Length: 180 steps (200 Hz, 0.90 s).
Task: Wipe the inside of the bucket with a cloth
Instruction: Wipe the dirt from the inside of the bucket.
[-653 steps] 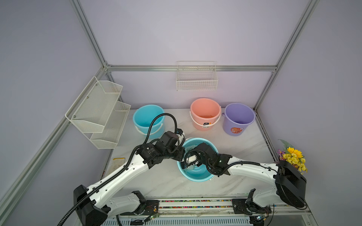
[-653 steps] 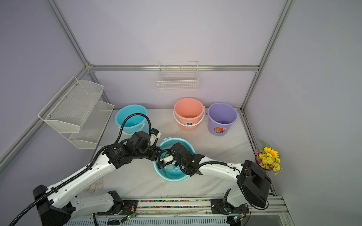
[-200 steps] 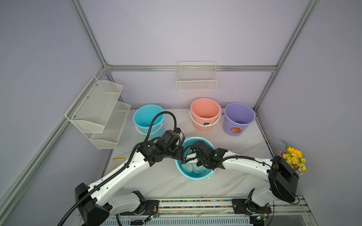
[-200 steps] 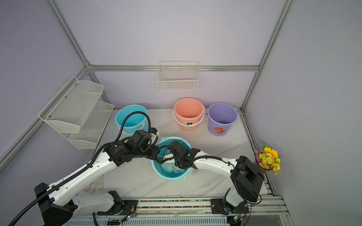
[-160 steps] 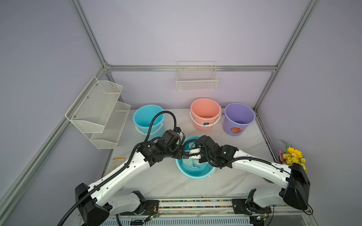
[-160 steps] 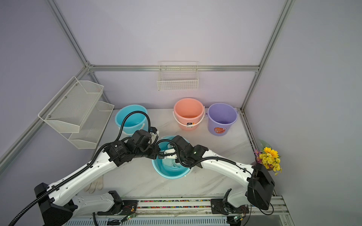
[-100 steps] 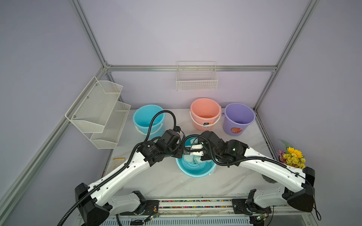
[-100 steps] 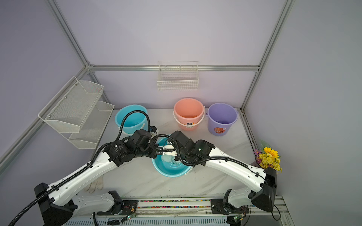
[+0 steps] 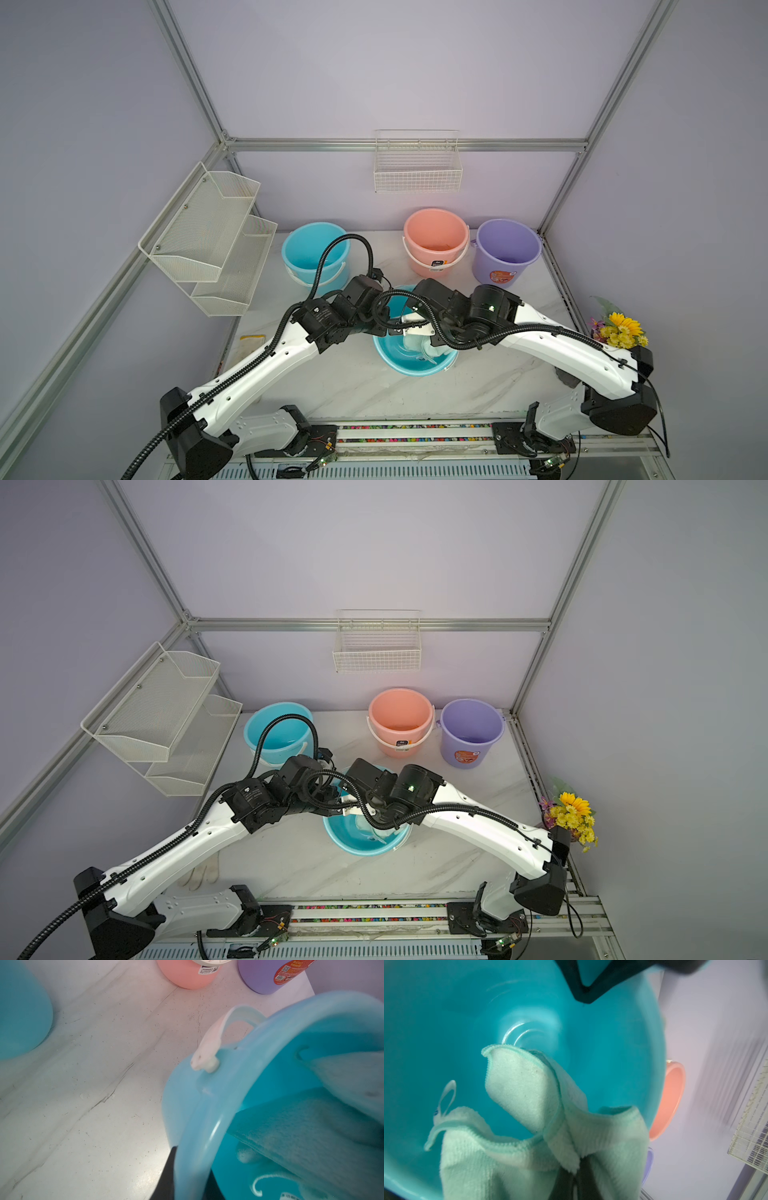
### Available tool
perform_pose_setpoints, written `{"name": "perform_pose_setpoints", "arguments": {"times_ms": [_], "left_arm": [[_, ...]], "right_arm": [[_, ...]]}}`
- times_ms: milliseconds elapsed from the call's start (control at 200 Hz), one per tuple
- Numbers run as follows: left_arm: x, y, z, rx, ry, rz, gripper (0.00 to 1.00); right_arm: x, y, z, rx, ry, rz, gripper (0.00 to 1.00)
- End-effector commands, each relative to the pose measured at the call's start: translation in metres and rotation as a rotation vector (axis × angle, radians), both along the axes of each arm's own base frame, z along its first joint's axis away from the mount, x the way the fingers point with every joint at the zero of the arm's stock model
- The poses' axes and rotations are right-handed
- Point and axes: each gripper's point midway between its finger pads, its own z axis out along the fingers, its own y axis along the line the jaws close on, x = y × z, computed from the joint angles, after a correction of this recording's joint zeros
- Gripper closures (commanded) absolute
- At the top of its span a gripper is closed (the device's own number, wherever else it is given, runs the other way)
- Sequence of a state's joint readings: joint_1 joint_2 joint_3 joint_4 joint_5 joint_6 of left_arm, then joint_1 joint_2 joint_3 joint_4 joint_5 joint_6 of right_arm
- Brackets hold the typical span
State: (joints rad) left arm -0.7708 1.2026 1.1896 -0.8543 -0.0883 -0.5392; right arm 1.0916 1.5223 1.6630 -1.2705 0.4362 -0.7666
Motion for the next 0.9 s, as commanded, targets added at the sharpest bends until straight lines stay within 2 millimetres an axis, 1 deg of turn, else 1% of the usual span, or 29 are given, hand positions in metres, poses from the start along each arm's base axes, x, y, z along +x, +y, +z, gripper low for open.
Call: {"name": "perform_pose_setpoints", "arguments": {"times_ms": [0, 125, 150, 210, 340, 380, 495, 605, 770, 840, 895], "left_arm": [[0.004, -0.006, 0.025, -0.078, -0.05, 0.011, 1.0], [0.003, -0.007, 0.029, -0.087, -0.056, 0.004, 1.0], [0.003, -0.007, 0.029, -0.088, -0.057, 0.002, 1.0], [0.002, -0.008, 0.03, -0.092, -0.056, -0.001, 1.0], [0.001, -0.011, 0.032, -0.103, -0.055, -0.016, 1.0], [0.002, -0.011, 0.032, -0.103, -0.057, -0.016, 1.0], [0.003, -0.012, 0.034, -0.106, -0.058, -0.018, 1.0], [0.003, -0.015, 0.034, -0.114, -0.056, -0.021, 1.0], [0.004, -0.016, 0.032, -0.116, -0.054, -0.025, 1.0], [0.004, -0.016, 0.032, -0.117, -0.061, -0.026, 1.0], [0.005, -0.016, 0.031, -0.112, -0.064, -0.024, 1.0]], "right_arm": [[-0.001, -0.007, -0.017, -0.077, 0.009, -0.002, 1.0], [-0.001, 0.015, -0.046, -0.023, 0.038, 0.048, 1.0], [-0.001, 0.021, -0.049, -0.002, 0.041, 0.063, 1.0], [-0.001, 0.03, -0.06, 0.022, 0.048, 0.085, 1.0], [0.004, 0.04, -0.085, 0.068, 0.078, 0.098, 1.0], [0.008, 0.042, -0.089, 0.092, 0.08, 0.093, 1.0], [0.013, 0.042, -0.111, 0.133, 0.118, 0.086, 1.0], [0.018, 0.043, -0.128, 0.195, 0.145, 0.071, 1.0], [0.022, 0.037, -0.155, 0.244, 0.194, 0.037, 1.0], [0.023, 0.034, -0.165, 0.247, 0.215, 0.024, 1.0], [0.023, 0.033, -0.168, 0.247, 0.224, 0.013, 1.0]]}}
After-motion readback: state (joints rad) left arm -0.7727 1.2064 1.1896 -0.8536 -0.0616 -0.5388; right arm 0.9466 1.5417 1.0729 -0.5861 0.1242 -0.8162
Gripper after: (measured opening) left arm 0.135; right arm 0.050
